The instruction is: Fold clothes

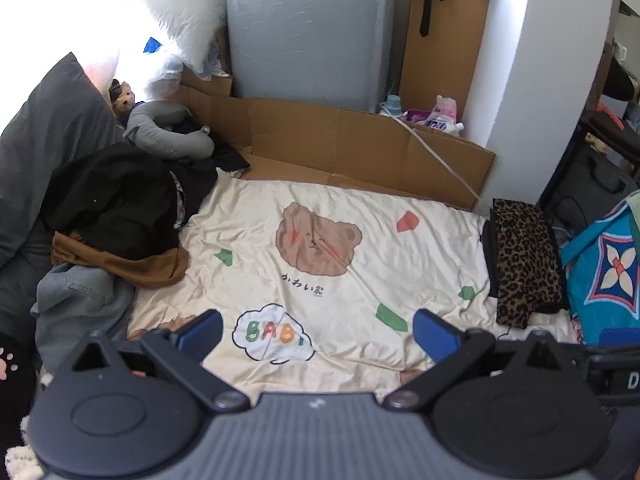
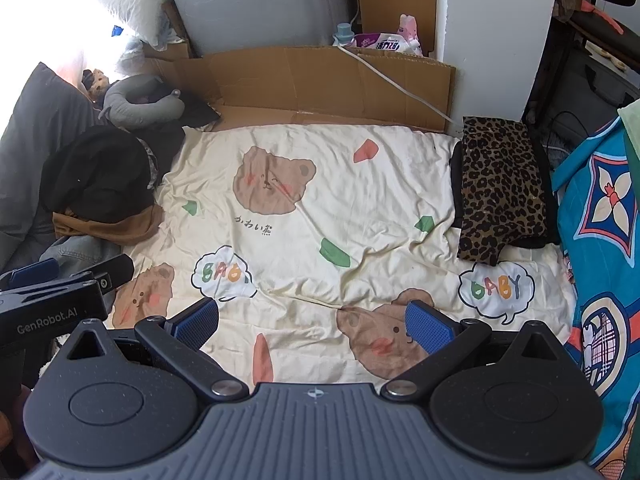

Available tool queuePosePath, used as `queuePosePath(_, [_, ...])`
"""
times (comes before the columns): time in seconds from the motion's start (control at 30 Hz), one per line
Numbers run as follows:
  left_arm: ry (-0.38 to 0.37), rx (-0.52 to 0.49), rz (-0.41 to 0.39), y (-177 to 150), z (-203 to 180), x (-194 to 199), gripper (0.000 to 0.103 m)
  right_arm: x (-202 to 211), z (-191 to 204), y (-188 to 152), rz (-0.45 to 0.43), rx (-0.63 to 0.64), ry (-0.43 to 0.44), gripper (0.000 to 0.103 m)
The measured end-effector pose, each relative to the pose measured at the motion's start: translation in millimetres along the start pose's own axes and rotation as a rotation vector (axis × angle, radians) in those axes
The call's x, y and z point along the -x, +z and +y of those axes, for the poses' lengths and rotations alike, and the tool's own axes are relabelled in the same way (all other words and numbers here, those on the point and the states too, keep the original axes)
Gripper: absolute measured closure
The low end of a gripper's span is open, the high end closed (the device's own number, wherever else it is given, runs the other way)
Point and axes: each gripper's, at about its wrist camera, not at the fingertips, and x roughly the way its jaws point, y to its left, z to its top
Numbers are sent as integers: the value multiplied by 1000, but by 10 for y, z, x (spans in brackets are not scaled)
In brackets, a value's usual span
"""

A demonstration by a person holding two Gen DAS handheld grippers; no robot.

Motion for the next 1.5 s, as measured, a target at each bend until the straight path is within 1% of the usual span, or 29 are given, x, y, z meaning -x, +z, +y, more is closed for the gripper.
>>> queuePosePath(0.23, [9, 4, 43, 34, -25, -44, 1, -20, 14, -20, 13, -7, 20, 1])
queuePosePath(0.4, [3, 23, 31, 22, -43, -46, 1, 7, 1, 8, 15, 19, 9, 1])
queuePosePath(0.43, [-3, 23, 31, 28, 26, -43, 1, 14, -28, 12, 12, 15, 12, 1])
queuePosePath(0.67, [19, 7, 12, 19, -13, -10, 1, 18, -18, -8, -2, 11, 15, 1])
queuePosePath(1.17, [49, -26, -3, 37, -60, -6, 1, 46, -5, -17, -21, 9, 10, 1])
queuePosePath(1.5, [45, -20, -9, 15, -72, -8, 1, 88, -65, -20, -33, -4, 23, 1])
